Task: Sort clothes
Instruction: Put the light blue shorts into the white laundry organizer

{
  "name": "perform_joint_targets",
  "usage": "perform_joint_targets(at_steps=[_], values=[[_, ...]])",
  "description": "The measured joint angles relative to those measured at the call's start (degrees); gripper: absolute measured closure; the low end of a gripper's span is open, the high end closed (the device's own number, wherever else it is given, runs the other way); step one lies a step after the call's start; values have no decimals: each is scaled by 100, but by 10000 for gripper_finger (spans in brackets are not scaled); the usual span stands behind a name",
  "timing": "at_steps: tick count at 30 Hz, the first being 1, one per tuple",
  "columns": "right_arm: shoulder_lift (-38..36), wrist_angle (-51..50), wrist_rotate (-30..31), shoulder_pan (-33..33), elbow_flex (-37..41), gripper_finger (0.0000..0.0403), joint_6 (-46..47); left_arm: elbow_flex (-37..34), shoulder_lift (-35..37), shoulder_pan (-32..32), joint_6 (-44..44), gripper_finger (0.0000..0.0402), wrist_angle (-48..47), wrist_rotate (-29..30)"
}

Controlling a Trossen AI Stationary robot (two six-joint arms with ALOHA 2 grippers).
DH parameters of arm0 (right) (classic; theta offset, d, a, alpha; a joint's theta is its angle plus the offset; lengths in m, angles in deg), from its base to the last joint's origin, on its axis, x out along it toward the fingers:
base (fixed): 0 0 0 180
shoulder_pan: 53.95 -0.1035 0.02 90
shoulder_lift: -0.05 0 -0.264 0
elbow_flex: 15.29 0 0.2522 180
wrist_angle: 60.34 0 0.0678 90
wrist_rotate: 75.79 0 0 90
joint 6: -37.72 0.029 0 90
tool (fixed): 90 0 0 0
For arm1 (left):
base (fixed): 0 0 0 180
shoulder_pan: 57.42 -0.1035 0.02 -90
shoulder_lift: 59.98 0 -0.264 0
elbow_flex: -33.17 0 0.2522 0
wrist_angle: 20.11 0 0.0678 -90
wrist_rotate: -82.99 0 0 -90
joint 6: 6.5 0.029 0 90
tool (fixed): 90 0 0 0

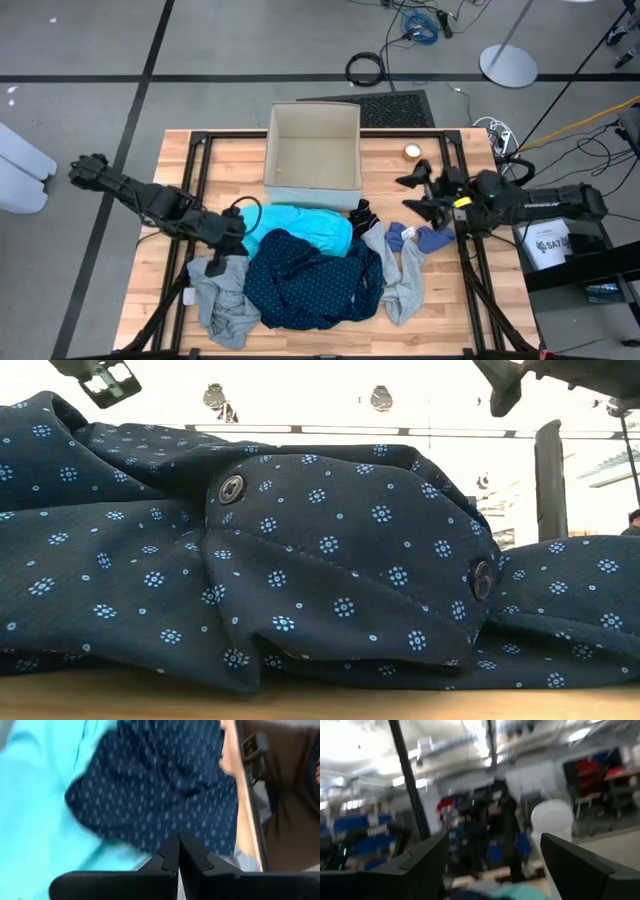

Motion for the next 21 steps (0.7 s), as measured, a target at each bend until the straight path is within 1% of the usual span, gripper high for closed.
perform_joint_targets(at_steps=[4,7,10,15,17,21], values=[[883,-438,-114,-84,-532,99,-171,-1,-110,205,-279,395,-352,257],[1486,-610,-119,-233,-822,99,-361,-2,-175,327,-379,395,-480,301],[1985,-669,-125,-357,-1065,99,-540,-3,-284,384,-377,386,-475,338],[2578,-665,-123,-495,-1455,99,-611,-4,-498,390,-200,345,-471,503],[2739,-713,-121,-558,-1602,99,-758,-4,-582,390,-65,324,-471,595],[2982,-1008,-123,-669,-1863,99,-1038,-5,-714,388,-77,274,-535,937]])
